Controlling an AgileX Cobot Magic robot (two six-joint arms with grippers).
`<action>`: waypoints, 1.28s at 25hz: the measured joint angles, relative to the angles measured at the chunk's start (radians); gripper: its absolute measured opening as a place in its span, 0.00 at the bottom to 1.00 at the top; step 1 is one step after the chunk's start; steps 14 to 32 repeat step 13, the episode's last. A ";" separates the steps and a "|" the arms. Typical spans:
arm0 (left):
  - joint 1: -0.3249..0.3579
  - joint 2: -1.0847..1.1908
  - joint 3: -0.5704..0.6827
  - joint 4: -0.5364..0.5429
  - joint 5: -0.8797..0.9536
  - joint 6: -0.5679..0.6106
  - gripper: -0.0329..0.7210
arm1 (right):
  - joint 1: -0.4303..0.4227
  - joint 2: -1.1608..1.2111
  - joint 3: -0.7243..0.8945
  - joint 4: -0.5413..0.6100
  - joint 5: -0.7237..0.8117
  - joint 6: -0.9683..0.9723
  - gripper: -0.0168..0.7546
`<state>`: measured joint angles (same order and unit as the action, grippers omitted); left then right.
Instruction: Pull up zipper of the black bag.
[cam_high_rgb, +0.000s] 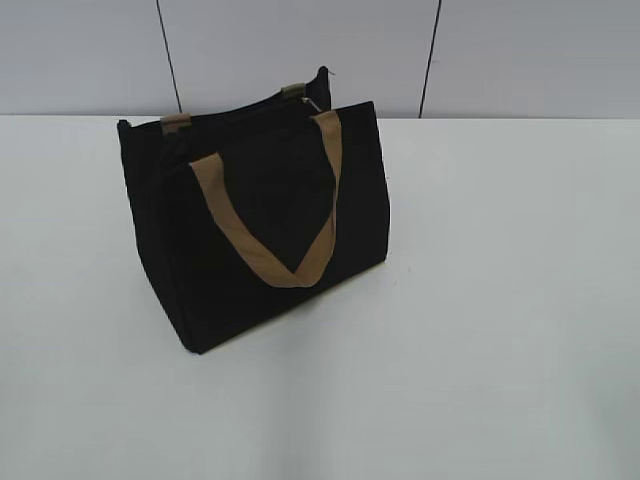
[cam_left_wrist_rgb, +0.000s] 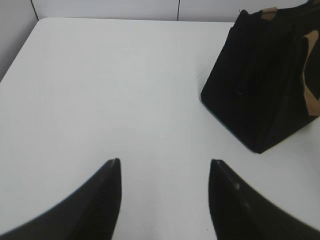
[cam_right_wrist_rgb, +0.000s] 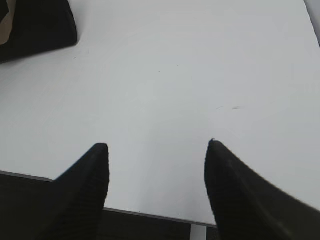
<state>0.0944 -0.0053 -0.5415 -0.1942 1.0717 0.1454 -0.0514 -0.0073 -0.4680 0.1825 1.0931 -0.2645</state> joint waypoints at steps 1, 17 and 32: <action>0.000 0.000 0.000 0.000 0.000 0.000 0.60 | 0.000 0.000 0.000 0.000 0.000 0.001 0.62; 0.000 0.000 0.000 0.001 0.000 0.000 0.60 | 0.000 0.000 0.000 0.005 0.001 0.016 0.62; 0.000 0.000 0.000 0.001 0.000 0.000 0.60 | 0.000 0.000 0.000 0.005 0.001 0.016 0.62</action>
